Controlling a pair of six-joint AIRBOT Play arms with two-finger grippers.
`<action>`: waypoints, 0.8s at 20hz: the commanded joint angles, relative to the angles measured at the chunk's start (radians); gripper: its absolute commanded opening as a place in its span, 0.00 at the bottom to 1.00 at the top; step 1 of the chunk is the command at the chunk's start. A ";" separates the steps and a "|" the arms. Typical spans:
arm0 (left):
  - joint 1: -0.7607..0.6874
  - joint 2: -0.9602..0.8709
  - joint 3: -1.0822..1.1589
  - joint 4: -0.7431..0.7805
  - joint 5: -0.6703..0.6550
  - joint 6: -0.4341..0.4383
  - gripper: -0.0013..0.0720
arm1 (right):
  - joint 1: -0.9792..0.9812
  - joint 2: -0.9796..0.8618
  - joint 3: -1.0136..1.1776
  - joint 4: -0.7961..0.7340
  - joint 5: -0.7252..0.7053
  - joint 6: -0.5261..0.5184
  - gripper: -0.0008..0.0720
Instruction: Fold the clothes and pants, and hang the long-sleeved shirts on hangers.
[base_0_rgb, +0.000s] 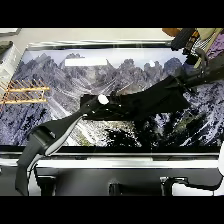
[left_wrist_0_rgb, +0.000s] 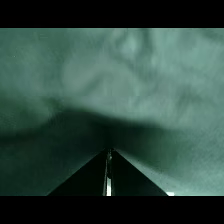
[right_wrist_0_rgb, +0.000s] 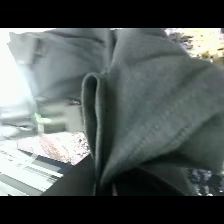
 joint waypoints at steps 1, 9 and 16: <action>-0.068 -0.065 0.076 -0.058 0.036 -0.049 0.04 | 0.001 0.015 0.006 0.018 0.012 0.013 0.05; 0.084 0.030 0.138 0.138 -0.274 -0.002 0.04 | 0.002 0.014 0.006 0.050 0.124 0.018 0.05; 0.450 0.449 0.138 0.634 -0.554 0.032 0.04 | 0.244 -0.024 0.006 0.068 0.267 0.093 0.05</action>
